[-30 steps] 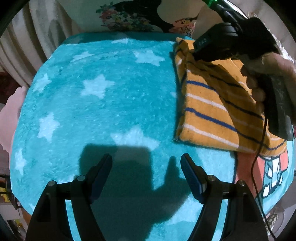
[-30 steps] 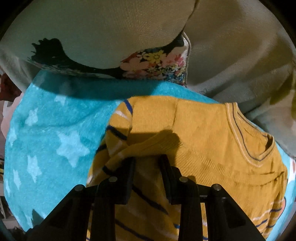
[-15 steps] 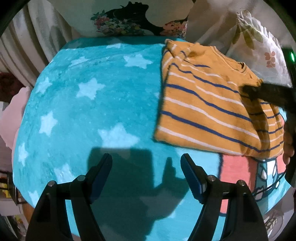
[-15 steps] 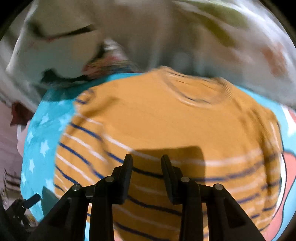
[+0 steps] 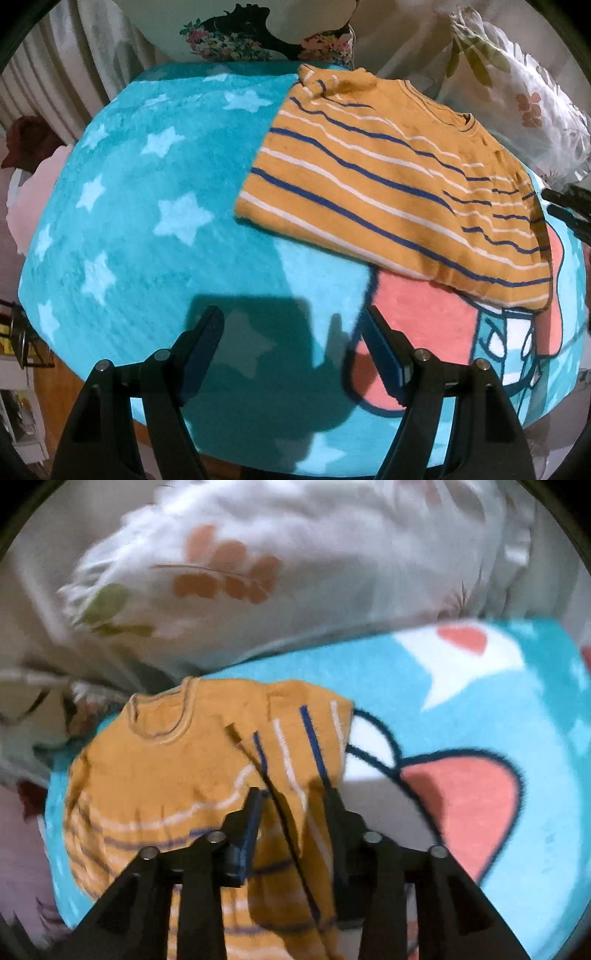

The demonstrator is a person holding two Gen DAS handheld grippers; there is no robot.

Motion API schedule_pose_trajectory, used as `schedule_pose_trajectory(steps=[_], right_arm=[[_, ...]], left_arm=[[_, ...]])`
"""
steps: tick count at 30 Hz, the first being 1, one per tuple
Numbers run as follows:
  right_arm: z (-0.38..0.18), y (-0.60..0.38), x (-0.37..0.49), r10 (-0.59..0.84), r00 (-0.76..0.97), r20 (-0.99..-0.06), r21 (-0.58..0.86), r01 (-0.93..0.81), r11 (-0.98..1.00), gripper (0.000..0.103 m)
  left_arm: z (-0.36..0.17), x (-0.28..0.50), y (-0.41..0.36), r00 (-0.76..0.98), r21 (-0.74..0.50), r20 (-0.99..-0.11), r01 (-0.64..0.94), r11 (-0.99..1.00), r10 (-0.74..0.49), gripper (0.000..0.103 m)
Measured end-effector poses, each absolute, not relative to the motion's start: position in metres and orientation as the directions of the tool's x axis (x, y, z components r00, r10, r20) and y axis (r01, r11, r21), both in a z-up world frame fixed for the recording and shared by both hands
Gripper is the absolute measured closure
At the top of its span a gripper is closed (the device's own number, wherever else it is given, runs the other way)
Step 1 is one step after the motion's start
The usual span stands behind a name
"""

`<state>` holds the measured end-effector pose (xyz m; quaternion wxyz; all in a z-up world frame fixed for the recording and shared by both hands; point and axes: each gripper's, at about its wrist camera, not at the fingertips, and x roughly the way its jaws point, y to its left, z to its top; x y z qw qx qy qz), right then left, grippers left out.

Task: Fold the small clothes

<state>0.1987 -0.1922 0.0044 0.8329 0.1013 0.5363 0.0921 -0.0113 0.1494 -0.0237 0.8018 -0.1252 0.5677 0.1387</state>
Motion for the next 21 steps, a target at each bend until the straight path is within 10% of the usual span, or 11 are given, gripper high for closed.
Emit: schedule_pose_trajectory(steps=[9,12,21], right_arm=[[-0.02,-0.219,0.12,0.451,0.289,-0.844,0.455,-0.059,0.889,0.054],[-0.039,-0.215,0.11,0.512,0.246,-0.823,0.513,-0.068,0.856,0.097],[-0.038,-0.235,0.122,0.29,0.307,-0.906,0.298,-0.022,0.954,0.099]], left_arm=[[-0.028,-0.004,0.113,0.318,-0.066,-0.946,-0.365,0.928,0.057,0.028],[-0.027,-0.001,0.102,0.32,-0.071,-0.946,-0.353,0.933,0.049,0.028],[-0.023,-0.006,0.124,0.323,-0.071,-0.944,-0.402,0.913,0.069,0.028]])
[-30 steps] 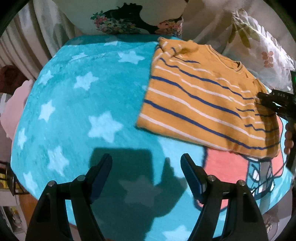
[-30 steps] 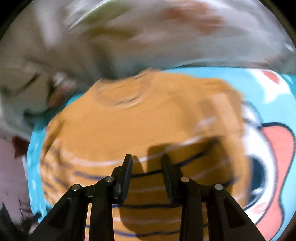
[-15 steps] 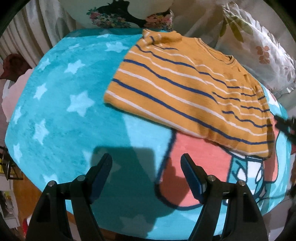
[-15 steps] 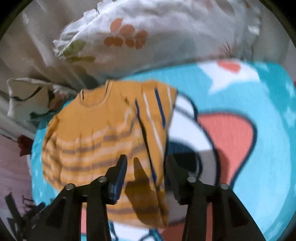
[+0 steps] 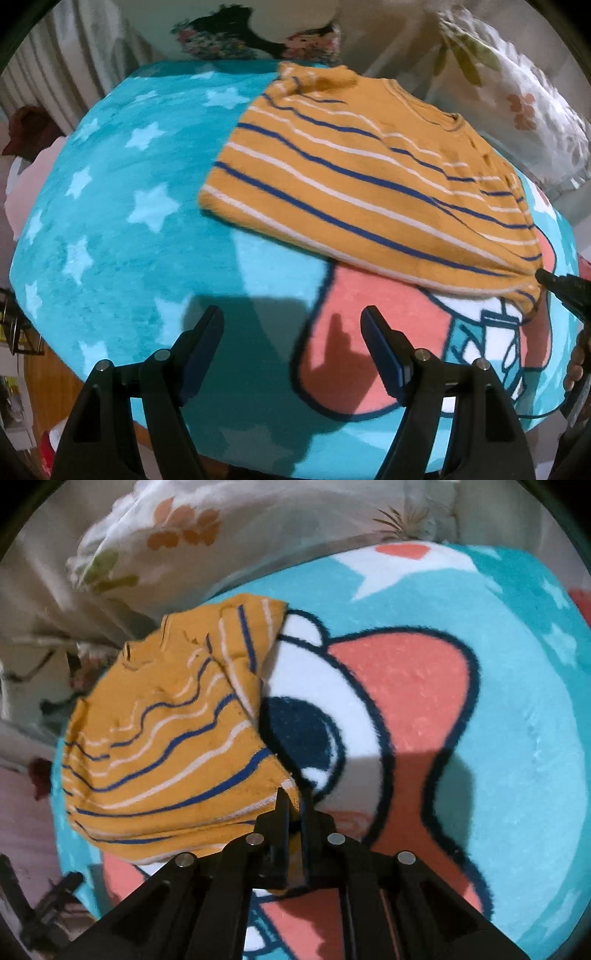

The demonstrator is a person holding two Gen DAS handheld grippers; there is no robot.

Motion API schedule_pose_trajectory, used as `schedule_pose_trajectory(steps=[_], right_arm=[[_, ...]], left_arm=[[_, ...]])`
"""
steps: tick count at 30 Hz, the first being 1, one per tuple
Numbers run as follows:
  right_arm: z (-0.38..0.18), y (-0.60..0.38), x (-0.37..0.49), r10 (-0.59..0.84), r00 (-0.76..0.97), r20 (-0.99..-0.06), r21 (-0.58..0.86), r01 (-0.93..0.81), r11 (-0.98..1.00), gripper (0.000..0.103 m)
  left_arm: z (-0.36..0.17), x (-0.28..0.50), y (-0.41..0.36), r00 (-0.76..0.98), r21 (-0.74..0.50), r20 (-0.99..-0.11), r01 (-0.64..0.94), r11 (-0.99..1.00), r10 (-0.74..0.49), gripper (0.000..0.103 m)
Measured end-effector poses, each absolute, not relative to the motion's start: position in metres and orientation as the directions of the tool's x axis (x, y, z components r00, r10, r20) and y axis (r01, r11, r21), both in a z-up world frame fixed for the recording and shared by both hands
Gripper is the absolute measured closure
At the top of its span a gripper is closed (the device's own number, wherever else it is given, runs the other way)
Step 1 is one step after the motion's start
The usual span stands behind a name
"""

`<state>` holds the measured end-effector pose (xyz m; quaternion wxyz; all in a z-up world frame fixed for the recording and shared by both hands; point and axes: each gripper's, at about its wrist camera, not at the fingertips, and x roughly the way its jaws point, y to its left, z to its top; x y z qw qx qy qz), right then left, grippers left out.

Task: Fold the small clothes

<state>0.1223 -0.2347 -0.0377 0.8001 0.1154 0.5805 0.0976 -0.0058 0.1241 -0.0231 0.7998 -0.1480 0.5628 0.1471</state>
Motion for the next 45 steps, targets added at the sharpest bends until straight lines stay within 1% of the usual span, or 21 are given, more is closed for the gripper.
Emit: schedule_pose_trajectory(steps=[2,3,5,10,13,14,17,22,24,26,28,29,30,31,32,33,38,41,42,44,45], right_arm=[[-0.032,-0.225,0.124,0.288,0.31,-0.906,0.287,-0.05,0.957,0.098],[-0.029,-0.225,0.123,0.288,0.317,-0.904,0.287,-0.05,0.957,0.095],[-0.019,-0.225,0.12,0.289,0.338,-0.896,0.292,-0.041,0.955,0.094],[0.019,-0.22,0.113,0.213,0.439,-0.873,0.222,-0.031,0.975,0.09],[0.031,-0.193,0.113,0.246,0.45,-0.859,0.246,-0.06,0.967,0.079],[0.031,-0.181,0.112,0.259,0.445,-0.857,0.251,-0.078,0.965,0.076],[0.026,-0.129,0.117,0.294,0.408,-0.865,0.254,-0.15,0.956,0.075],[0.015,-0.051,0.124,0.36,0.324,-0.875,0.294,-0.235,0.926,0.072],[0.015,-0.016,0.13,0.378,0.295,-0.877,0.297,-0.285,0.911,0.064],[0.015,0.011,0.136,0.387,0.28,-0.879,0.295,-0.321,0.9,0.06],[0.013,0.041,0.146,0.395,0.26,-0.881,0.296,-0.349,0.889,0.059],[0.011,0.055,0.151,0.397,0.249,-0.883,0.298,-0.355,0.886,0.059],[0.009,0.067,0.156,0.401,0.238,-0.885,0.304,-0.357,0.883,0.059],[0.006,0.08,0.162,0.41,0.218,-0.886,0.315,-0.367,0.876,0.059],[0.003,0.092,0.166,0.417,0.206,-0.885,0.324,-0.37,0.871,0.059],[0.0,0.104,0.17,0.421,0.196,-0.886,0.33,-0.372,0.868,0.059],[-0.02,0.154,0.185,0.386,0.15,-0.91,0.307,-0.379,0.873,0.058],[-0.027,0.177,0.186,0.345,0.168,-0.924,0.258,-0.392,0.883,0.048],[-0.028,0.182,0.186,0.335,0.175,-0.926,0.246,-0.392,0.886,0.044],[-0.032,0.194,0.185,0.281,0.201,-0.938,0.184,-0.398,0.899,0.044],[-0.034,0.197,0.186,0.261,0.211,-0.942,0.16,-0.402,0.901,0.044]], left_arm=[[-0.024,-0.008,0.136,0.319,-0.077,-0.945,-0.421,0.904,0.068,0.028],[-0.026,-0.008,0.141,0.316,-0.077,-0.946,-0.428,0.9,0.07,0.028],[-0.028,-0.009,0.153,0.31,-0.075,-0.948,-0.442,0.894,0.074,0.028],[-0.036,-0.002,0.182,0.301,-0.088,-0.952,-0.462,0.883,0.062,0.028],[-0.036,0.006,0.198,0.311,-0.097,-0.949,-0.464,0.881,0.059,0.028],[-0.036,0.008,0.202,0.315,-0.098,-0.947,-0.461,0.882,0.06,0.028],[-0.039,0.021,0.215,0.328,-0.106,-0.943,-0.442,0.891,0.051,0.028],[-0.052,0.045,0.231,0.337,-0.148,-0.941,-0.393,0.907,-0.007,0.027],[-0.058,0.053,0.237,0.339,-0.179,-0.94,-0.386,0.905,-0.041,0.027],[-0.062,0.059,0.242,0.347,-0.208,-0.935,-0.38,0.901,-0.069,0.027],[-0.061,0.061,0.243,0.368,-0.219,-0.927,-0.357,0.908,-0.078,0.028],[-0.06,0.06,0.243,0.379,-0.24,-0.92,-0.341,0.909,-0.1,0.039],[-0.059,0.059,0.242,0.384,-0.261,-0.915,-0.33,0.907,-0.123,0.054],[-0.059,0.058,0.242,0.382,-0.275,-0.913,-0.322,0.906,-0.141,0.06],[-0.059,0.056,0.242,0.381,-0.298,-0.909,-0.309,0.903,-0.169,0.07],[-0.059,0.058,0.241,0.379,-0.31,-0.907,-0.302,0.901,-0.185,0.077],[-0.055,0.046,0.251,0.368,-0.35,-0.901,-0.304,0.886,-0.23,0.078],[-0.052,0.036,0.266,0.362,-0.356,-0.902,-0.322,0.877,-0.233,0.073],[-0.05,0.034,0.269,0.359,-0.346,-0.906,-0.328,0.879,-0.223,0.073],[-0.047,0.029,0.276,0.35,-0.302,-0.92,-0.344,0.889,-0.177,0.072],[-0.045,0.027,0.279,0.348,-0.29,-0.923,-0.353,0.889,-0.163,0.069]])
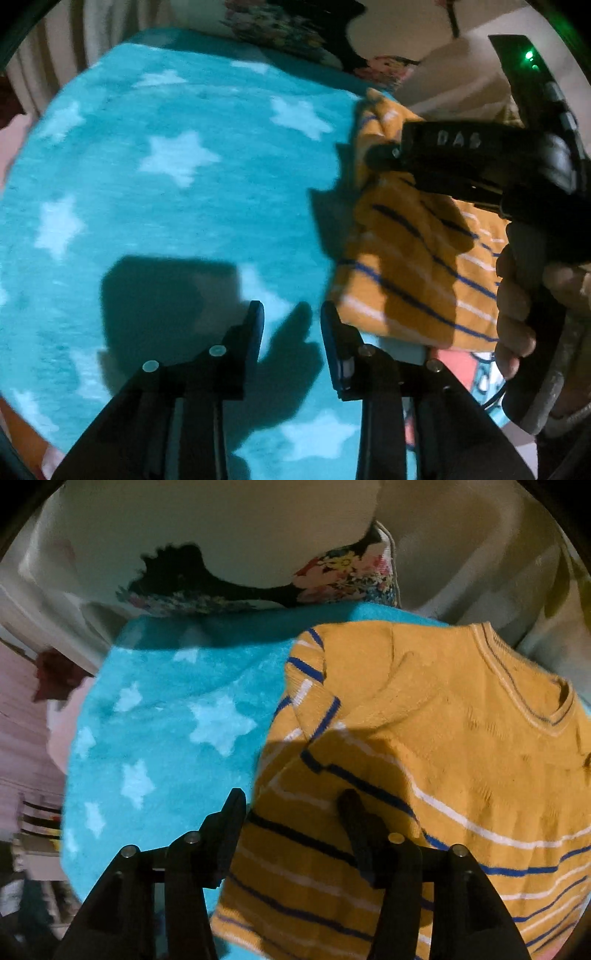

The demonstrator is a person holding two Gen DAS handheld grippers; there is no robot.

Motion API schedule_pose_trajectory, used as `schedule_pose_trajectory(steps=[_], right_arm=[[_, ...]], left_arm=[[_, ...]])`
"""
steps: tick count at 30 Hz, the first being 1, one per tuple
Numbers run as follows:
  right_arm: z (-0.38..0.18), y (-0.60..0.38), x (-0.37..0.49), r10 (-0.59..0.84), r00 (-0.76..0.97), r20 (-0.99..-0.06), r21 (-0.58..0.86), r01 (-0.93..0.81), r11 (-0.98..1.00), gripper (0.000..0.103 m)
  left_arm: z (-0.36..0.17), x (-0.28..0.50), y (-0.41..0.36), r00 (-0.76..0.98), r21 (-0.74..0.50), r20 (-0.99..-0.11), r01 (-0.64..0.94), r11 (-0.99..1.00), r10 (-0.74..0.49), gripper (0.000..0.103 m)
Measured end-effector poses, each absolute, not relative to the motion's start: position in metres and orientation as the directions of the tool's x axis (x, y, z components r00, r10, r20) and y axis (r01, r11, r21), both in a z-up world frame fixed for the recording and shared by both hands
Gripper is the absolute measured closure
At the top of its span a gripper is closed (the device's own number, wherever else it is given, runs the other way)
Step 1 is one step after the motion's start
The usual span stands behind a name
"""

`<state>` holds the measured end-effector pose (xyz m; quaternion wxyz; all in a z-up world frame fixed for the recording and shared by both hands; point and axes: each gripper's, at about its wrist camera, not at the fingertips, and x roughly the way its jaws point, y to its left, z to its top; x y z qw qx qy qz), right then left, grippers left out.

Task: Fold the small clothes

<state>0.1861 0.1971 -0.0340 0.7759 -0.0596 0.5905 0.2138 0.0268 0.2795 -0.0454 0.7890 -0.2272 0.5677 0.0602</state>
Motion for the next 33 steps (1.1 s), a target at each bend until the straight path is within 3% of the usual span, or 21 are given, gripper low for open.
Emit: schedule_pose_trajectory(steps=[3,13,20,22,27,33], right_arm=[[-0.041,0.208,0.184,0.192,0.25,-0.949,0.076,-0.41,0.909,0.044],[-0.057,0.234,0.178,0.011,0.338,-0.941,-0.143,-0.427,0.893,0.044],[-0.063,0.247,0.176,-0.026,0.356,-0.934,-0.188,-0.429,0.883,0.045],[-0.061,0.242,0.174,-0.026,0.365,-0.93,-0.194,-0.431,0.881,0.05],[-0.046,0.226,0.163,0.034,0.385,-0.922,-0.14,-0.414,0.9,0.079],[-0.027,0.199,0.165,0.173,0.358,-0.918,0.017,-0.399,0.917,0.086]], left_arm=[[-0.039,0.017,0.294,0.353,-0.248,-0.929,-0.384,0.889,-0.107,0.059],[-0.033,0.009,0.31,0.362,-0.19,-0.932,-0.408,0.893,-0.032,0.052],[-0.036,0.005,0.308,0.353,-0.178,-0.936,-0.416,0.892,-0.022,0.05],[-0.036,0.003,0.308,0.348,-0.176,-0.937,-0.418,0.891,-0.022,0.05],[-0.041,0.001,0.306,0.335,-0.175,-0.942,-0.419,0.891,-0.028,0.05],[-0.045,0.004,0.294,0.318,-0.165,-0.948,-0.409,0.897,-0.029,0.049]])
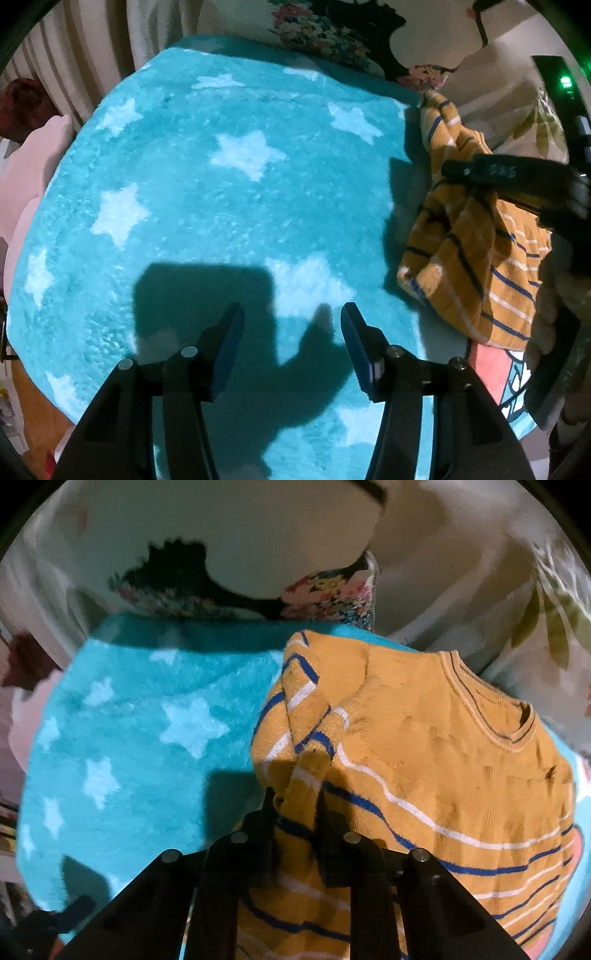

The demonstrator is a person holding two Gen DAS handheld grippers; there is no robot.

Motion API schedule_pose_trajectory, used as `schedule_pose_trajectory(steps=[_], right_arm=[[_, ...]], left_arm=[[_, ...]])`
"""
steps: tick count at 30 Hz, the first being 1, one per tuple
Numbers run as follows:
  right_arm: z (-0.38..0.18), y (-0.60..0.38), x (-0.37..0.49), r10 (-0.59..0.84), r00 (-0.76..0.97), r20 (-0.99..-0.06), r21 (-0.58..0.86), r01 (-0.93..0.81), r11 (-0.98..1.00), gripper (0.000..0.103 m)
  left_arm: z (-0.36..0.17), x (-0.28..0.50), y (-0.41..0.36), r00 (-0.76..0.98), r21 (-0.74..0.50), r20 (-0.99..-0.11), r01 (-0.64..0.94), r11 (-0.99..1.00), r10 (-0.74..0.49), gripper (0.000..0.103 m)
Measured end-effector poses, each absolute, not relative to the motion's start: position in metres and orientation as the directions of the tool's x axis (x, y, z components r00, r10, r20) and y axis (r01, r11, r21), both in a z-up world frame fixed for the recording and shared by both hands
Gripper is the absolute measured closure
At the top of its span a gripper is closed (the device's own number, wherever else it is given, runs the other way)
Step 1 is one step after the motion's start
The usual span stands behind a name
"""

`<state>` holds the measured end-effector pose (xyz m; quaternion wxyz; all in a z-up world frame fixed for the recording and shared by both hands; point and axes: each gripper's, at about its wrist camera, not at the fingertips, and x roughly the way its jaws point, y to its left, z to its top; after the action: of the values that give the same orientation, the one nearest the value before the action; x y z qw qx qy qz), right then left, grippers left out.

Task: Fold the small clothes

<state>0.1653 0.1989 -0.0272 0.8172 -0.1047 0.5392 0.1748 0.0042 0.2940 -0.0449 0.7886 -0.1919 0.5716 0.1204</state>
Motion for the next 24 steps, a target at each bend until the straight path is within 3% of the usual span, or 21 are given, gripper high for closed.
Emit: schedule_pose_trajectory(steps=[16,24], right_arm=[[0.023,0.061,0.178,0.485,0.324,-0.812,0.391,-0.316,0.865,0.087],[0.027,-0.038,0.185,0.553,0.342,-0.76,0.503,-0.229,0.833,0.087]], left_arm=[[-0.012,0.007,0.205,0.336,-0.072,-0.939,-0.406,0.911,0.075,0.041],[-0.009,0.016,0.148,0.329,-0.054,-0.941,-0.374,0.926,0.078,0.041]])
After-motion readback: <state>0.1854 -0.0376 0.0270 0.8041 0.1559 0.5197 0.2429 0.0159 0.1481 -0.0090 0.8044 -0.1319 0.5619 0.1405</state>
